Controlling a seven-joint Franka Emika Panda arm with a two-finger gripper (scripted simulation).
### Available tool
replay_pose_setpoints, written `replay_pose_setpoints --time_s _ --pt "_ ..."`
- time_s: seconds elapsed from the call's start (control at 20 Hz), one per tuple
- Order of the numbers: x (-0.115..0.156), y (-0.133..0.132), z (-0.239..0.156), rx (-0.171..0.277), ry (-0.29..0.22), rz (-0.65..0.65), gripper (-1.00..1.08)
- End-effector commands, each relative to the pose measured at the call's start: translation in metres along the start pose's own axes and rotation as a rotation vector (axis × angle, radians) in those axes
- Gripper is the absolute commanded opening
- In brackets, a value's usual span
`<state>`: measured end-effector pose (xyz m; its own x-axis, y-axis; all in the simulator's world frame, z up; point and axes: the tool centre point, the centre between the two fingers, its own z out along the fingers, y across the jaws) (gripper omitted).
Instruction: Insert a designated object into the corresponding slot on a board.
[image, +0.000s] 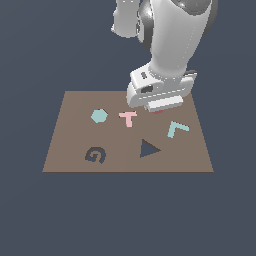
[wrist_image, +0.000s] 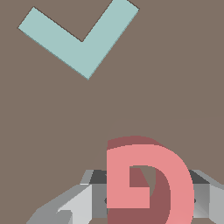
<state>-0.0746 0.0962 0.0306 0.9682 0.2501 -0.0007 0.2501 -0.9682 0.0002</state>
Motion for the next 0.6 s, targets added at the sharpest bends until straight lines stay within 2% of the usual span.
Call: replay_pose_setpoints --time_s 0.0,0.3,0.55 --pt "0.006 0.000 0.000 0.000 0.001 0.036 -1.00" --pt "0.025 0.002 -0.001 0.000 0.001 0.169 -1.00" --pt "0.049 0.008 -0.002 0.001 0.001 0.329 -1.00"
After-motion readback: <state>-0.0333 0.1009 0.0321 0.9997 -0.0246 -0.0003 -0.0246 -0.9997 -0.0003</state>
